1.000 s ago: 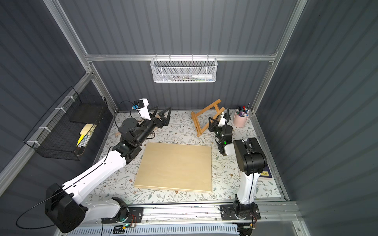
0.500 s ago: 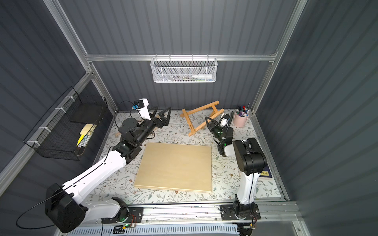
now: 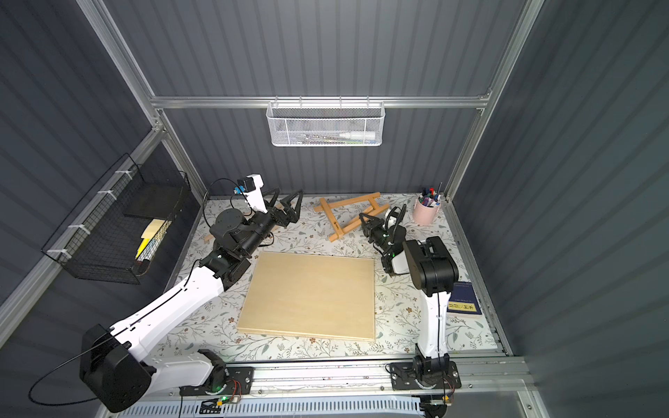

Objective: Disassemble the easel
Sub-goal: Fold up the easel at the center of the board, then place the easel at the center of the board.

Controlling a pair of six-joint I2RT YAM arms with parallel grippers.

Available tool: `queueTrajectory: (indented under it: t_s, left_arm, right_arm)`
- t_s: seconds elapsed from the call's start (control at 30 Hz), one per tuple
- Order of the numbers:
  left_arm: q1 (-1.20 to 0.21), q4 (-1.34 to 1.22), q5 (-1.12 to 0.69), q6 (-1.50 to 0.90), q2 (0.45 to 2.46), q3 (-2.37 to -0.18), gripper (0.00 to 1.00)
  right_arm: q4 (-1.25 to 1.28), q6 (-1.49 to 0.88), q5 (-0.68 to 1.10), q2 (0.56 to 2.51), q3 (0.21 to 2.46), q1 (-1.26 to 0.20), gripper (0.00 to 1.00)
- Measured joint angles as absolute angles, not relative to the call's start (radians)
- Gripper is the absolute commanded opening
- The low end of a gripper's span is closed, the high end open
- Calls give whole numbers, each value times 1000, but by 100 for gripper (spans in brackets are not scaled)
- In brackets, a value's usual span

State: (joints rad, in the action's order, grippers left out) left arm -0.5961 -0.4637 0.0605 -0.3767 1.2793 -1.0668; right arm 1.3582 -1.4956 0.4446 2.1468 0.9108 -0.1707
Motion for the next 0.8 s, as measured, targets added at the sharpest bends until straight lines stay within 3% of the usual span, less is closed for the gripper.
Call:
queueTrajectory:
  t_s: [0.73,0.8]
  left_arm:
    - [-596,-464,59,-377,1280,-1067,99]
    - [-596,-464,59,-377,1281,-1067,100]
  right_arm:
    - [1271,-1493,300,2208,810,-76,0]
    - [1244,-1488,296,2193,810,-77,4]
